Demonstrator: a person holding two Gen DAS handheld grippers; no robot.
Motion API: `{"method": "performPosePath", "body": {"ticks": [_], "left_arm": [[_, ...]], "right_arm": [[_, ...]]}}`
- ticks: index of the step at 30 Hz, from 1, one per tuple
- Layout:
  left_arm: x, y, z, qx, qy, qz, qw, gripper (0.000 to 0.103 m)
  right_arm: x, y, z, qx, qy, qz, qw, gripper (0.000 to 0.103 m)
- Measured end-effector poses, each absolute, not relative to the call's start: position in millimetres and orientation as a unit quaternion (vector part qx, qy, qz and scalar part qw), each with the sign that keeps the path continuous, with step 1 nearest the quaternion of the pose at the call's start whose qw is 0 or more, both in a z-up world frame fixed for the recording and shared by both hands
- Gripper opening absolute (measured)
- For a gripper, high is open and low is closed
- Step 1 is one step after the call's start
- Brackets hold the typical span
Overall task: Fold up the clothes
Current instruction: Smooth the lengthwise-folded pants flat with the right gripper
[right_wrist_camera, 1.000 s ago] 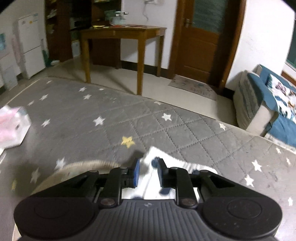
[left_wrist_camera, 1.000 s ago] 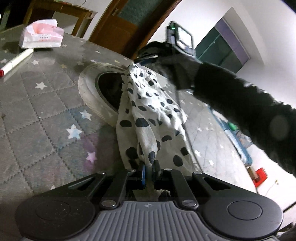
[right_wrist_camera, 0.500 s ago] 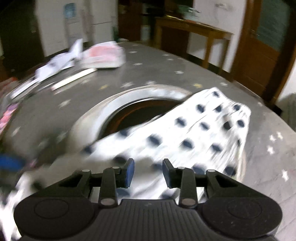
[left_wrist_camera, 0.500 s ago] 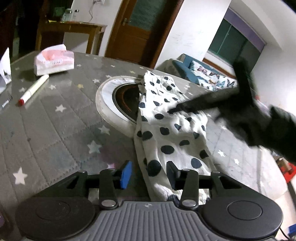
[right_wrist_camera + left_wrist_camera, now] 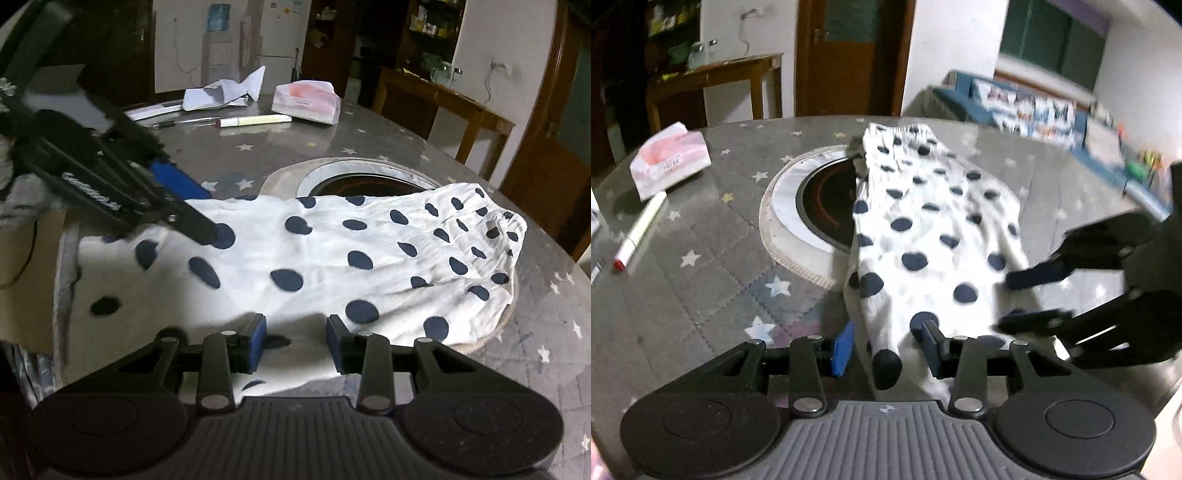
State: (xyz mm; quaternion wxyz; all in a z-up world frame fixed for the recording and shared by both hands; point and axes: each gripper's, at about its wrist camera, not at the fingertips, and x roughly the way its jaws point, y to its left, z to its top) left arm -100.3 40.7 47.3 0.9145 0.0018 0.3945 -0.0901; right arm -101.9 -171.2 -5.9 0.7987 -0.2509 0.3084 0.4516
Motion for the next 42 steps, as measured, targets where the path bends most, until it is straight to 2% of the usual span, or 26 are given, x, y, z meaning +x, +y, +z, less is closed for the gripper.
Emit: {"method": "performPosePath", "body": {"ticks": [8,15,22,23,25,28,36,42], "left_arm": [[-91,28,76,-0.001,0.349,-0.112,0.930,0.041],[-75,15,51,-0.006,0.380,-0.138,0.915,0.041],[-70,17,34,-0.005,0.405,-0.135,0.904,0.041],[-70,16,34,-0.003,0.404,-0.135,0.905,0.041],[-70,15,34,0.000,0.405,-0.135,0.904,0.041],[-71,14,34,0.006,0.405,-0.134,0.904,0.041],[-73,10,33,0.015,0.409,-0.143,0.901,0.041],[-76,15,39,0.010,0.404,-0.138,0.904,0.041]], "right_arm": [[-75,-194,11,-0.183,0.315,0.405,0.838,0.037],[-8,-235,-3,-0.082,0.353,0.304,0.881,0.037],[14,-252,-18,-0.013,0.362,0.307,0.880,0.036],[15,-252,-19,-0.008,0.361,0.310,0.880,0.033],[15,-250,-20,0.002,0.360,0.317,0.878,0.016],[13,-246,-17,0.000,0.355,0.312,0.881,0.006],[3,-256,-14,-0.030,0.353,0.280,0.892,0.004],[-9,-254,-1,-0.053,0.329,0.265,0.905,0.015]]}}
